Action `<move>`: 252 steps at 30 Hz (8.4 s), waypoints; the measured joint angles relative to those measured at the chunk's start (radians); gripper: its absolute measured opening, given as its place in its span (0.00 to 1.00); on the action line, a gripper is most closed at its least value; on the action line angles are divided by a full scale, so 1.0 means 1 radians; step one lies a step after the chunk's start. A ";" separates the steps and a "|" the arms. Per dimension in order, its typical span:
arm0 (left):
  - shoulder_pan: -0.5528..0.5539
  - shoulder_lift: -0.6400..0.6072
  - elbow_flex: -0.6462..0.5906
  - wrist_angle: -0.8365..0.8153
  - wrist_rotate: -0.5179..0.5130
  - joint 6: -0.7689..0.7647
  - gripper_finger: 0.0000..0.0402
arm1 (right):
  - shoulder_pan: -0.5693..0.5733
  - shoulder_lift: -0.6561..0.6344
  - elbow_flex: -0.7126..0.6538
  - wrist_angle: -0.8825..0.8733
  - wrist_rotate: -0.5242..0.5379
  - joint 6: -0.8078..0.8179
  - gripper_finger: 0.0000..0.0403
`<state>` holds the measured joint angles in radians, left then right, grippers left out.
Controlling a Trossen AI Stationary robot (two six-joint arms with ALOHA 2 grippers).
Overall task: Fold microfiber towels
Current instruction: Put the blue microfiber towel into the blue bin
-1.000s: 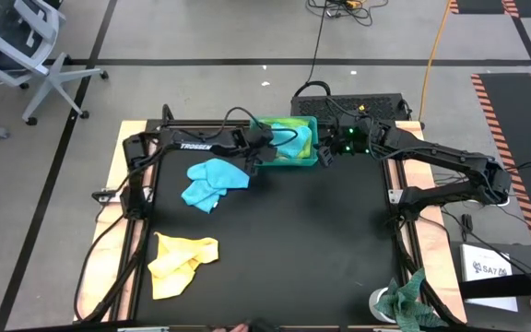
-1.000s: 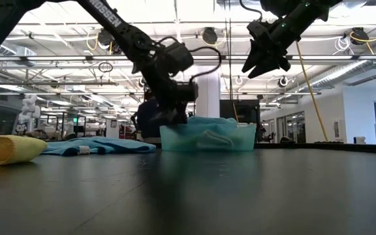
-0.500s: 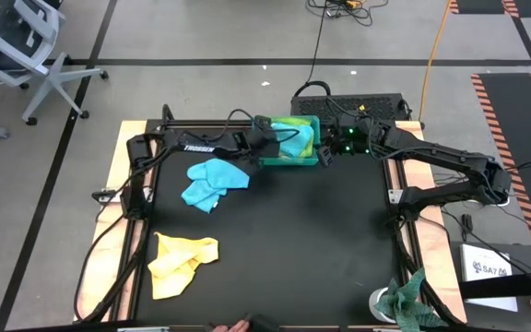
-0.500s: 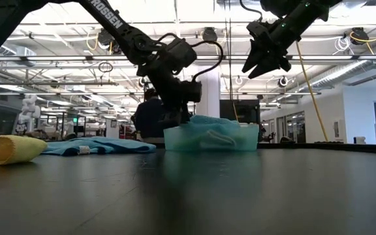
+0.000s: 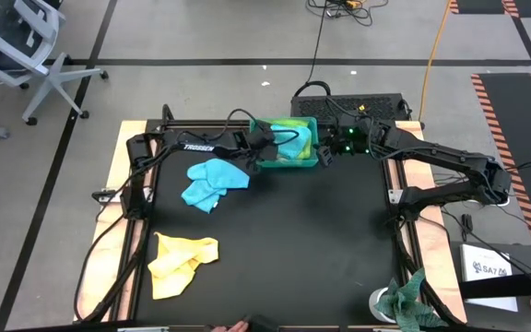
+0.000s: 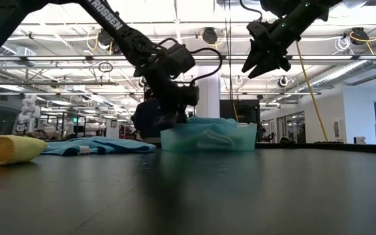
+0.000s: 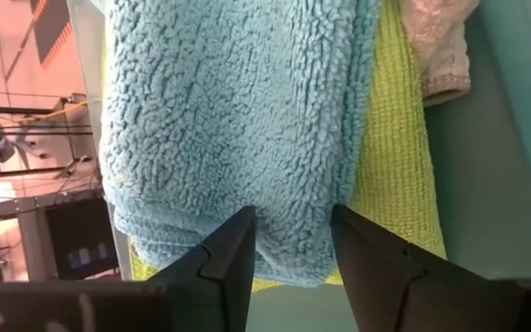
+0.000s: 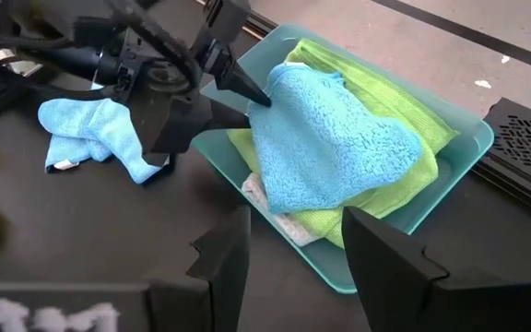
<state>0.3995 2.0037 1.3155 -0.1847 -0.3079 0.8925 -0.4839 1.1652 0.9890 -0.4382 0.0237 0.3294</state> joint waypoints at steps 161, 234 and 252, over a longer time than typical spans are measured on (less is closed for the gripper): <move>0.046 -0.310 0.005 -0.199 0.039 -1.207 0.46 | -0.149 0.512 0.049 0.498 -0.343 -0.195 0.01; 0.035 -0.302 0.003 -0.206 0.054 -1.142 0.46 | -0.055 0.470 0.049 0.165 -0.153 -0.895 0.40; 0.035 -0.303 0.003 -0.207 0.054 -1.145 0.46 | -0.051 0.519 0.049 0.236 -0.048 -0.993 0.40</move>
<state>0.4343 1.7004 1.3190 -0.3920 -0.2538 -0.2523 -0.5354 1.6840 1.0382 -0.2022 -0.0248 -0.6636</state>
